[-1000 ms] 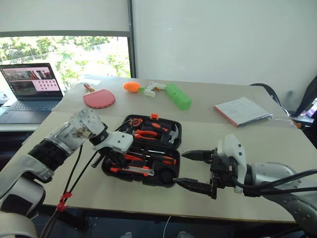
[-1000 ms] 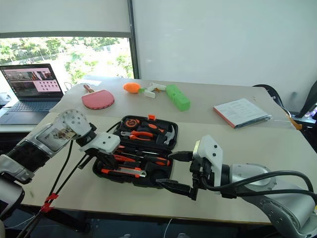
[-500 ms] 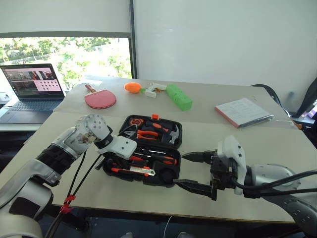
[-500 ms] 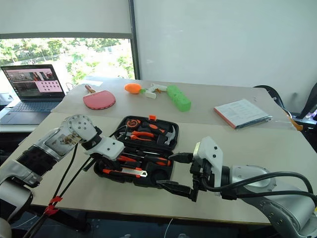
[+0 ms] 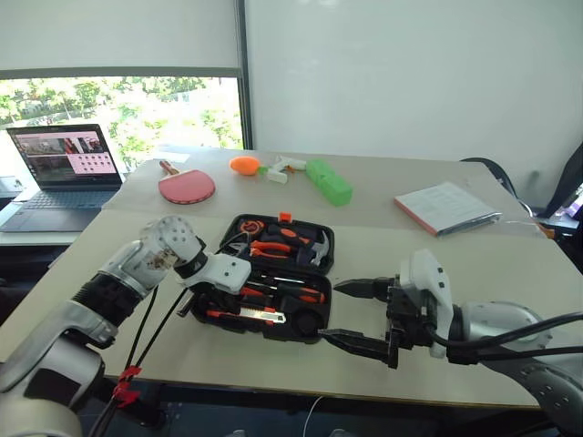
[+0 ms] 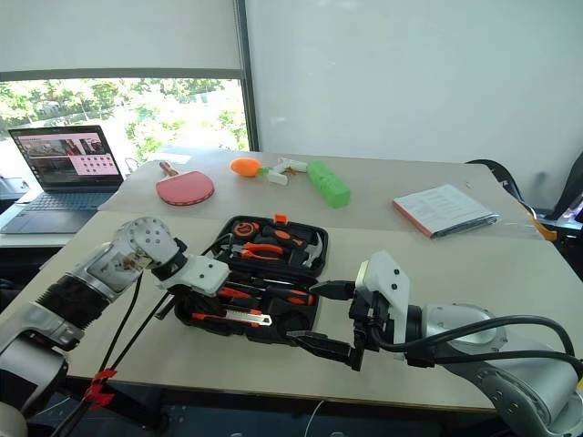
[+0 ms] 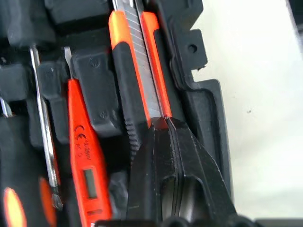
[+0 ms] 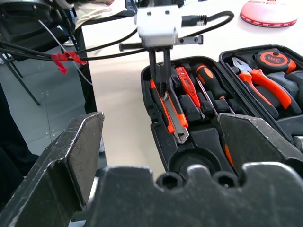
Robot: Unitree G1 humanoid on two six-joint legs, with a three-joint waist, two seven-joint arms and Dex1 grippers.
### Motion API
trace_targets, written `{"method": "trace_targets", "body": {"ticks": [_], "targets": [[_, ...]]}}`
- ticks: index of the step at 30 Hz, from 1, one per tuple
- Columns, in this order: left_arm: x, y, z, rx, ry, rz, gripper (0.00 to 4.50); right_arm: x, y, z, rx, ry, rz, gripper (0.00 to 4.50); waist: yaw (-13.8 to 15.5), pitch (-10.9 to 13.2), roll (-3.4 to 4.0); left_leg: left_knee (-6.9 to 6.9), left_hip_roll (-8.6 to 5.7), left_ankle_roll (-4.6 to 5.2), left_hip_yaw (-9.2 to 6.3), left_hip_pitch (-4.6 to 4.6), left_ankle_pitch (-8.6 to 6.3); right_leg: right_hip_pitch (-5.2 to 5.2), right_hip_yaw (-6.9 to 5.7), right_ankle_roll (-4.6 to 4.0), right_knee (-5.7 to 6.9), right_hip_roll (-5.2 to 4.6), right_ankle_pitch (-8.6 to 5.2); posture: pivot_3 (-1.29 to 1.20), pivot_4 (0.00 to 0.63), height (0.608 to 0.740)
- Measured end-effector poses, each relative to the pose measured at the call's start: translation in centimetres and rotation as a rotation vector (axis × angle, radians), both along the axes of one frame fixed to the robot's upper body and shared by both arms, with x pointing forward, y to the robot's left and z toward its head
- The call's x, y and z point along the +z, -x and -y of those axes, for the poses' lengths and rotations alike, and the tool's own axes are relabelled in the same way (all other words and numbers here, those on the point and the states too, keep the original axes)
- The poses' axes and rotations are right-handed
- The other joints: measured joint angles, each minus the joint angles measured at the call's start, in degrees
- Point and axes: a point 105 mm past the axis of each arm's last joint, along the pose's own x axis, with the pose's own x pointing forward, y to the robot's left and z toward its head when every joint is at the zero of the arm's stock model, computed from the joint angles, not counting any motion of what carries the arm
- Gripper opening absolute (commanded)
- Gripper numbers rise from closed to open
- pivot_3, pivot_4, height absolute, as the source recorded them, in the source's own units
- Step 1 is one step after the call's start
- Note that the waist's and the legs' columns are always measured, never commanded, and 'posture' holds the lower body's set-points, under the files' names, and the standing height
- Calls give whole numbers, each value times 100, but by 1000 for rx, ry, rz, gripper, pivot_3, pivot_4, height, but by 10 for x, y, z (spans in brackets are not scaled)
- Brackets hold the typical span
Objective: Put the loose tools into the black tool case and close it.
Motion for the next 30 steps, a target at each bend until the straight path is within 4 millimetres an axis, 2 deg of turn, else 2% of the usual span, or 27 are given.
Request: {"method": "trace_targets", "body": {"ticks": [5, 13, 19, 30], "targets": [[16, -4, 5, -2, 29, 19, 11, 0, 0, 0, 0, 0, 2, 4500, 12, 0, -1, -2, -5, 4, 0, -10, -3, -2, -3, 5, -8, -4, -4, 0, 150, 738], [-2, -7, 8, -35, -14, 11, 11, 1, -1, 0, -1, -1, 6, 4500, 10, 2, -3, -2, -4, 4, 0, -12, -3, -2, -4, 3, -8, -3, -4, 0, 150, 738], [-5, -12, 15, -78, -15, 58, 11, 1, -2, 0, -4, -2, 5, 4500, 89, 1, -2, 6, -8, 4, -1, 2, -2, 15, -2, 4, -7, -5, -3, 0, 150, 738], [-11, -23, 14, -28, -3, 63, 11, 1, -1, 0, 0, -2, 5, 4500, 96, 1, -1, -1, -7, 8, 0, 7, 1, 14, 2, 0, -7, -3, -6, 0, 150, 738]]}}
